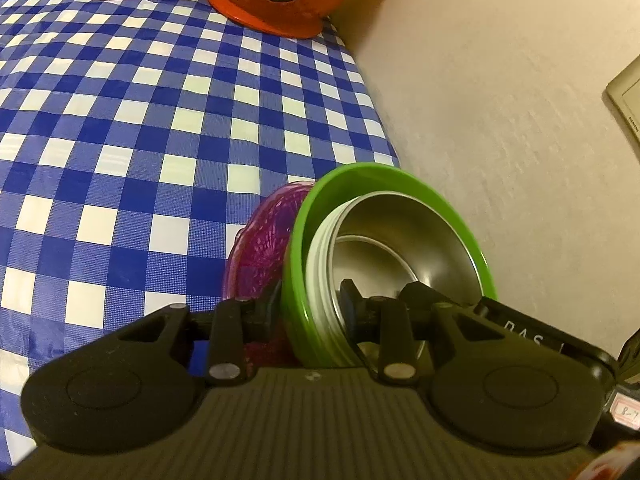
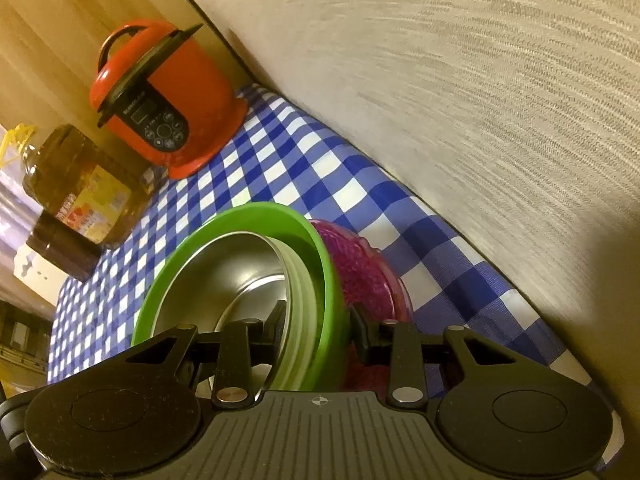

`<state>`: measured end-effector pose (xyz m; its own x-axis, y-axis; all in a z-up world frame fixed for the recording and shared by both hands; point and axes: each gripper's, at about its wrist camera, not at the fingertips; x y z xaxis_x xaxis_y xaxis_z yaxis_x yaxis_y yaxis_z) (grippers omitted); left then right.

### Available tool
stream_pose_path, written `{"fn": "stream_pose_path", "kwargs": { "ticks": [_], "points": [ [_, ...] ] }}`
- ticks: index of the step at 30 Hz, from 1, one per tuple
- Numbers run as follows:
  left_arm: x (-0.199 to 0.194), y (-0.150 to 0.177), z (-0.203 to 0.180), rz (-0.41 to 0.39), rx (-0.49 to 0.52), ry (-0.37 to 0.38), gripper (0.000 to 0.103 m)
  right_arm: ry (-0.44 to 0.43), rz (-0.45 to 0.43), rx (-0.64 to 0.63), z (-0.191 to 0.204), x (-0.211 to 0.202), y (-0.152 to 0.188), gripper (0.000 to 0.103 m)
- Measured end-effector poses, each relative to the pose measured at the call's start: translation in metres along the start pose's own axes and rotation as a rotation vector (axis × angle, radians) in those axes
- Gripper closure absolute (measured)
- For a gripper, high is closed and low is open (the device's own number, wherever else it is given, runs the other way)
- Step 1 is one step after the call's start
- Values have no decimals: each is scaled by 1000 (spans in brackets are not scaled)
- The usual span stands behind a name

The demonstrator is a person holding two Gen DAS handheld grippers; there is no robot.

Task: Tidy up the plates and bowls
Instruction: 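Move the green bowl stack over the pink plate with both grippers, then lower the green bowl stack onto the pink plate and open both grippers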

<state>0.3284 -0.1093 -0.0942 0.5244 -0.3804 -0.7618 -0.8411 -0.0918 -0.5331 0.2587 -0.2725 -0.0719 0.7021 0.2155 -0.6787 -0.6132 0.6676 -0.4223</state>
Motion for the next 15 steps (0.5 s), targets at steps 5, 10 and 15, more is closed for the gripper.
{"fn": "stream_pose_path", "kwargs": {
  "ticks": [5, 10, 15],
  "points": [
    [0, 1, -1, -5, 8, -4, 75, -1, -2, -6, -2, 1, 1, 69],
    [-1, 2, 0, -5, 14, 2, 75, -3, -4, -10, -2, 1, 1, 69],
    [1, 1, 0, -12, 17, 6, 75, -3, -7, -29, -2, 1, 3, 69]
  ]
}}
Point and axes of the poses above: each gripper's, at about its wrist camera, not at the fingertips, and x roughly the way its jaws point, z to its left, y to its underside, and after that the axes turned 10 degrees about x, right-handed
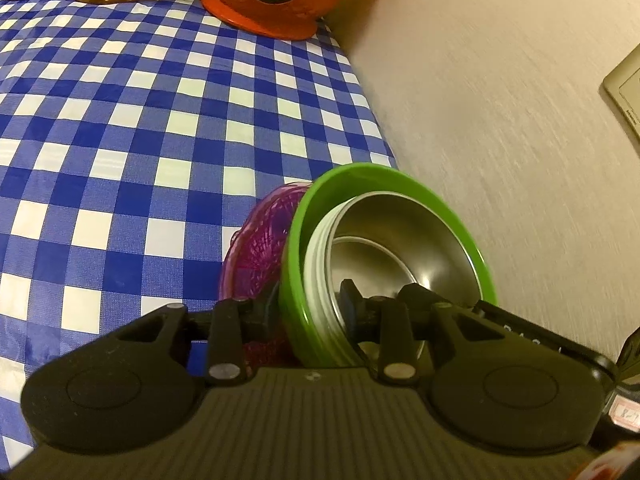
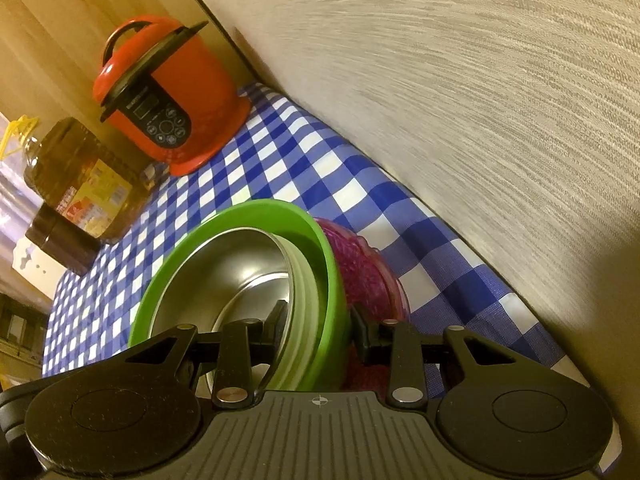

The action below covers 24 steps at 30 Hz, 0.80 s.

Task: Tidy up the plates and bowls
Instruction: 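Lower the green bowl stack onto the pink plate and open both grippers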

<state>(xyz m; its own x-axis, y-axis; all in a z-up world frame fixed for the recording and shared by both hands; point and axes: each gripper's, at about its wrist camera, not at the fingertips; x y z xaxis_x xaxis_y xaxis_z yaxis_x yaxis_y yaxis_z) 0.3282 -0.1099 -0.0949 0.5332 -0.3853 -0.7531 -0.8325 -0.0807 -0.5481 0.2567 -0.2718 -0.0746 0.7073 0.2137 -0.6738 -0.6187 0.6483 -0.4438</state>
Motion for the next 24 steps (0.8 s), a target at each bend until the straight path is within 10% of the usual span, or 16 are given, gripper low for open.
{"fn": "stream_pose_path", "kwargs": {
  "ticks": [24],
  "points": [
    [-39, 9, -8, -107, 53, -11, 65, -57, -66, -32, -4, -35, 7, 50]
  ]
}}
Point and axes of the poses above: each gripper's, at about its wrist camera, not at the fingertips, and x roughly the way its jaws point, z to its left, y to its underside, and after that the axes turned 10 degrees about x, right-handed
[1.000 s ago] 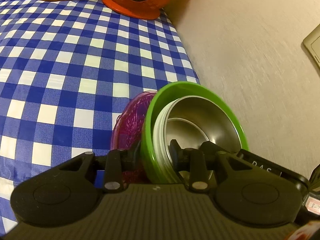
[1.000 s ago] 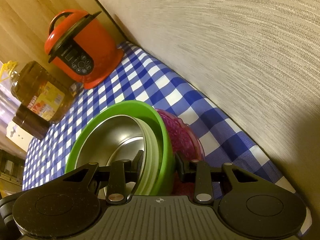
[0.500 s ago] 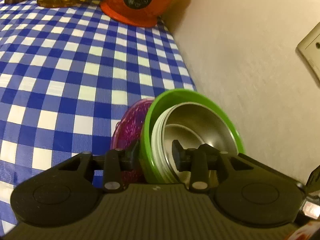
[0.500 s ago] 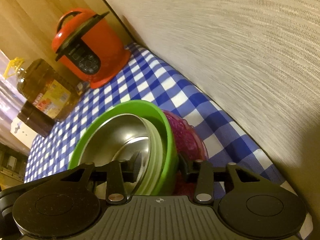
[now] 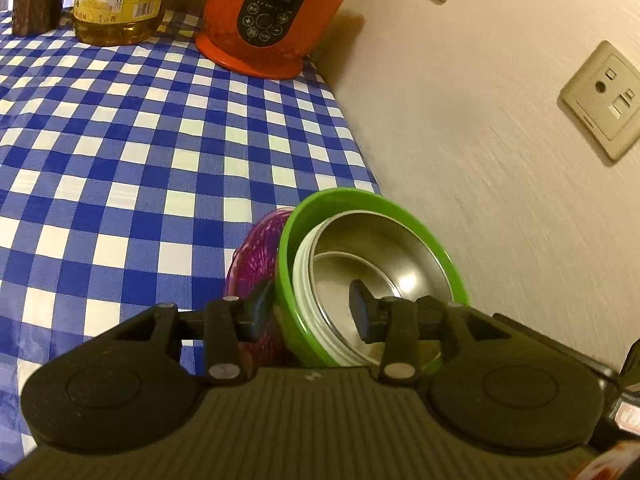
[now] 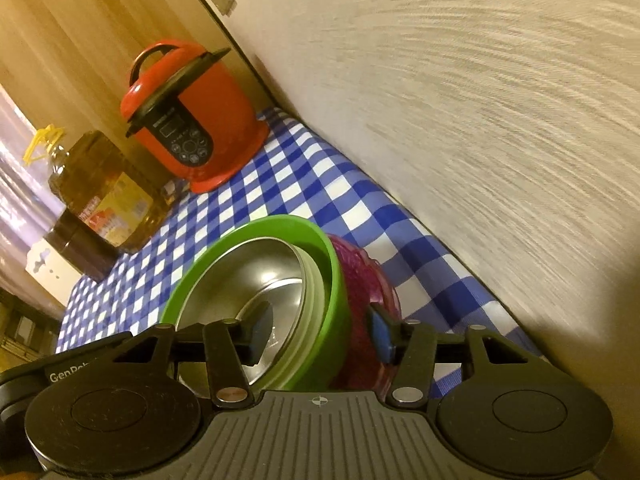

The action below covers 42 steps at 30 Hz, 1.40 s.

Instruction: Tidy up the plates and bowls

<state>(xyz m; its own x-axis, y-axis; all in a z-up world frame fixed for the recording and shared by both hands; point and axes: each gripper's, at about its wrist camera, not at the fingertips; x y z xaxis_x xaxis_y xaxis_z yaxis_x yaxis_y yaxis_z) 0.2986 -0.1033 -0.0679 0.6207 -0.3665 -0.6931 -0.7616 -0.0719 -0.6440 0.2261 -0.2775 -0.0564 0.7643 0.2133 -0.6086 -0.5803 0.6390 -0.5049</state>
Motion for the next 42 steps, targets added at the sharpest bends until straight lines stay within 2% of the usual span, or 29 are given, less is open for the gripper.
{"fn": "stream_pose_path", "kwargs": {
  "ticks": [11, 15, 21, 28, 35, 42],
  "points": [
    [-25, 12, -3, -27, 20, -10, 62, -11, -2, -20, 0, -20, 12, 49],
    [-35, 18, -3, -48, 29, -9, 54, -17, -8, -40, 4, -28, 15, 49],
    [-49, 27, -5, -61, 53, -26, 51, -19, -11, -83, 10, -40, 25, 49],
    [-67, 39, -11, -92, 113, -89, 40, -15, -17, -115, 9, -57, 38, 48],
    [-84, 55, -22, -114, 199, -159, 37, -5, -23, -155, 5, -71, 53, 48],
    [-92, 73, -16, -101, 194, -186, 37, 8, -31, -224, 11, -83, 68, 48]
  ]
}}
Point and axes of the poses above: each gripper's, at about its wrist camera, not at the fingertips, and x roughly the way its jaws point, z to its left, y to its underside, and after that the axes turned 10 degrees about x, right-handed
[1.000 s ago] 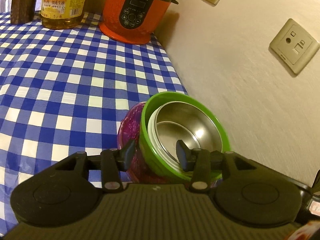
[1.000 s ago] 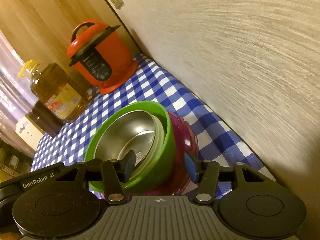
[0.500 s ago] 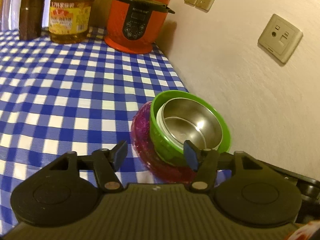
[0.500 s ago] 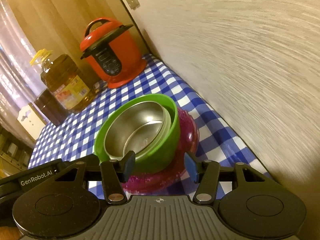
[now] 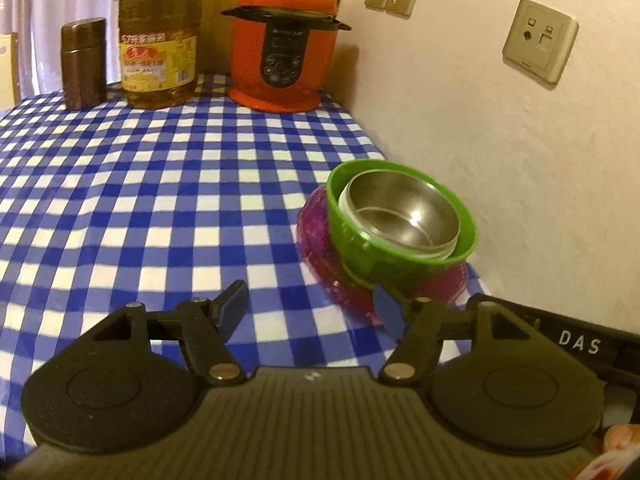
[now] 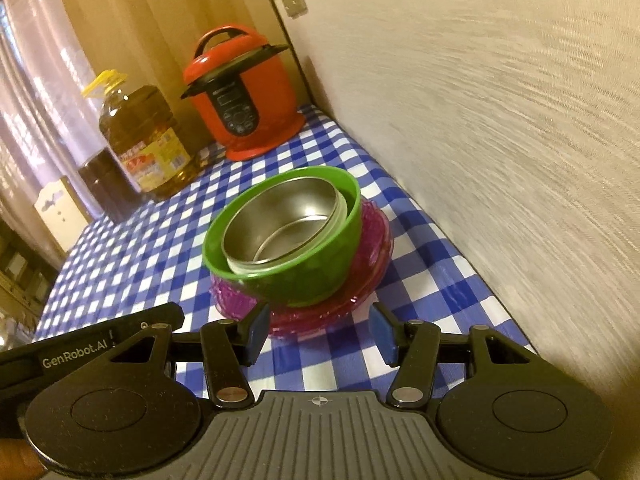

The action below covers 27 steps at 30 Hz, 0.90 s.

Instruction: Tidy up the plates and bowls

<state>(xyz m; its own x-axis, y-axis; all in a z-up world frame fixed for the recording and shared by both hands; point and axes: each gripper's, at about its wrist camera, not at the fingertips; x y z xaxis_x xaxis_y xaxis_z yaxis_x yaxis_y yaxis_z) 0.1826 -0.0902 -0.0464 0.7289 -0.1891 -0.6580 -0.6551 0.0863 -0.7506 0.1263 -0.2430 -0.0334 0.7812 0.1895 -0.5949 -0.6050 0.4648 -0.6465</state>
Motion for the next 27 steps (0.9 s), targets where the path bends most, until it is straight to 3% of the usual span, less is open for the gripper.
{"fn": "stream_pose_path", "kwargs": {
  "ticks": [5, 20, 27],
  "points": [
    [-9, 14, 7, 16, -25, -6, 36, 26, -7, -62, 6, -7, 12, 48],
    [-47, 34, 17, 3, -33, -38, 17, 46, -7, -124, 13, -26, 40, 48],
    [-59, 45, 21, 8, -39, -38, 16, 38, -11, -137, 15, -38, 45, 48]
  ]
}}
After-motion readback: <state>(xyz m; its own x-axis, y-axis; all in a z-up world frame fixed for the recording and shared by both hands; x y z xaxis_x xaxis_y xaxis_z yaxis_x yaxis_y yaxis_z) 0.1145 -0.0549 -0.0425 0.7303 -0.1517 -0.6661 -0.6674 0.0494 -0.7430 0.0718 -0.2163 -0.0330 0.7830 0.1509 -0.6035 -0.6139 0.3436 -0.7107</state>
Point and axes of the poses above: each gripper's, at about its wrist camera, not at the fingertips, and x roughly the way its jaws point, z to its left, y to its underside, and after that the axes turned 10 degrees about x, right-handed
